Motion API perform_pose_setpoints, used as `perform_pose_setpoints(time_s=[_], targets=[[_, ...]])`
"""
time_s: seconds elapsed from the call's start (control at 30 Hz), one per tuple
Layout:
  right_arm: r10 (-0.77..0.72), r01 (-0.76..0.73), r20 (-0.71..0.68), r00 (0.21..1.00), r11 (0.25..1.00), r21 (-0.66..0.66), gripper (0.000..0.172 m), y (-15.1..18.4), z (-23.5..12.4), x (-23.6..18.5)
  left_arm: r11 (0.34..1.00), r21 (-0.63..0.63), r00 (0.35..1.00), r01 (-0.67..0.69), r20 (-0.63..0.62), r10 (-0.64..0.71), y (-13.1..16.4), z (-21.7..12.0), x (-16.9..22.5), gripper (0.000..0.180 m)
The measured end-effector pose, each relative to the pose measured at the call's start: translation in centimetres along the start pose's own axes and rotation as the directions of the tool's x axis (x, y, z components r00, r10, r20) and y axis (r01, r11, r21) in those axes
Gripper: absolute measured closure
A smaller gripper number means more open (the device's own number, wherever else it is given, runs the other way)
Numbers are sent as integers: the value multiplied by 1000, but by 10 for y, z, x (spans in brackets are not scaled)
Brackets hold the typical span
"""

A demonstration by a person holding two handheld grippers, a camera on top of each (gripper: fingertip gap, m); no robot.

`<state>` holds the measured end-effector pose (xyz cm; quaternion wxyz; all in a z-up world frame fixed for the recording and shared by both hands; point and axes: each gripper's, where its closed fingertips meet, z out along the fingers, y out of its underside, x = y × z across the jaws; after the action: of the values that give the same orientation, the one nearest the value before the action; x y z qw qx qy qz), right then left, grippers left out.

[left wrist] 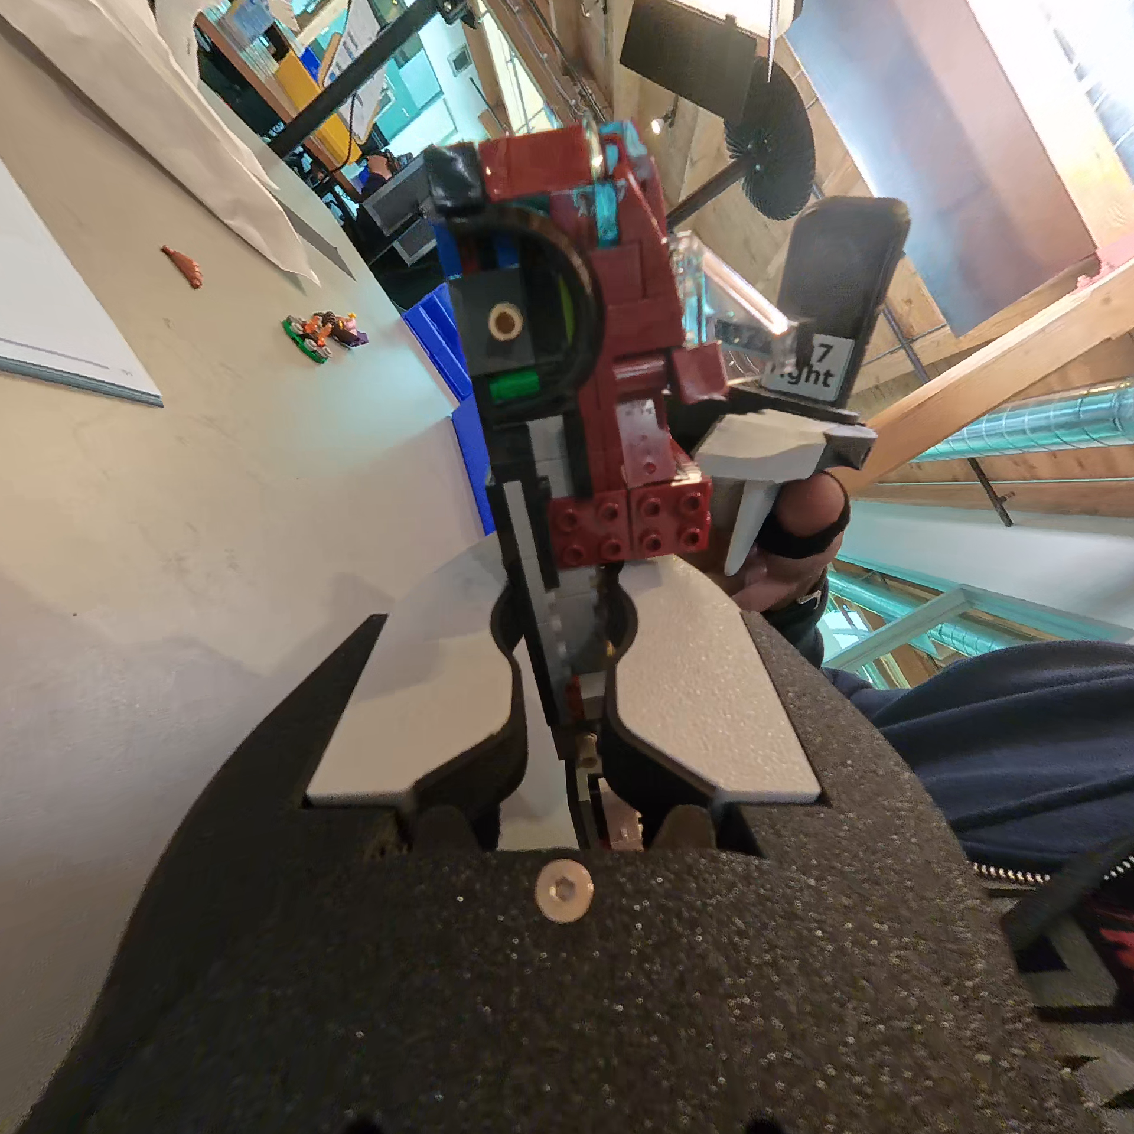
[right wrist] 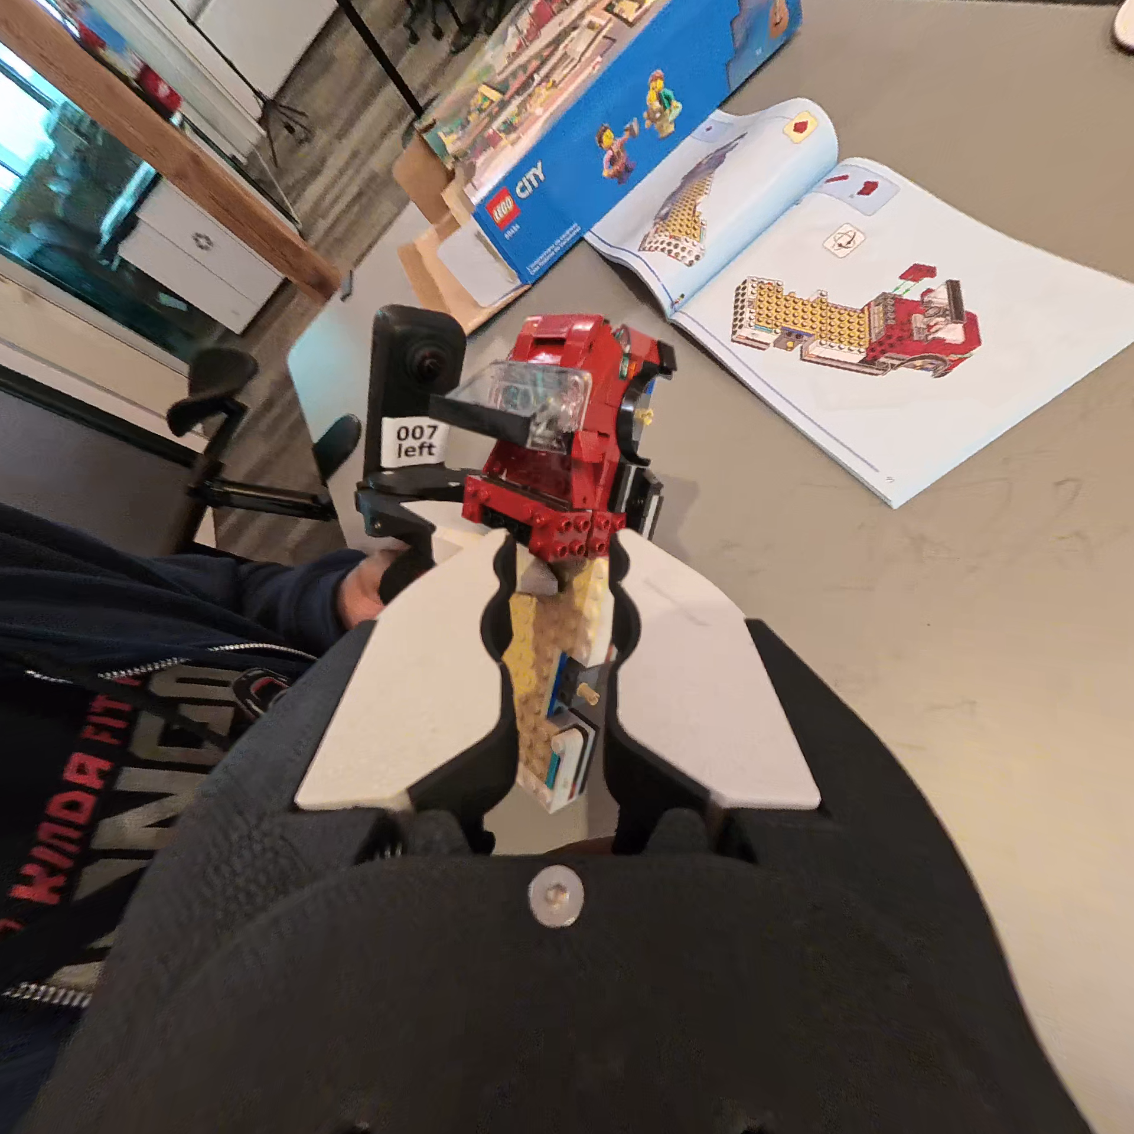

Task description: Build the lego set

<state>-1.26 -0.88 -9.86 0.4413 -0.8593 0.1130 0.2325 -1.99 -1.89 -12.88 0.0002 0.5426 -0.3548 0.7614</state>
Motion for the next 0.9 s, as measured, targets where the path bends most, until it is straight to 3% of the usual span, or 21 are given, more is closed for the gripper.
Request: perform_pose_setpoints(time_s=[0.47, 0.9], targets=[[-9, 8, 80, 997, 1000, 12, 158, 3, -7, -7, 990, -54, 991, -132, 4, 132, 8, 3, 7, 157], [-51, 46, 150, 987, 998, 32, 158, 4, -15, -18, 974, -70, 976, -217, -46, 214, 11, 4, 21, 157]])
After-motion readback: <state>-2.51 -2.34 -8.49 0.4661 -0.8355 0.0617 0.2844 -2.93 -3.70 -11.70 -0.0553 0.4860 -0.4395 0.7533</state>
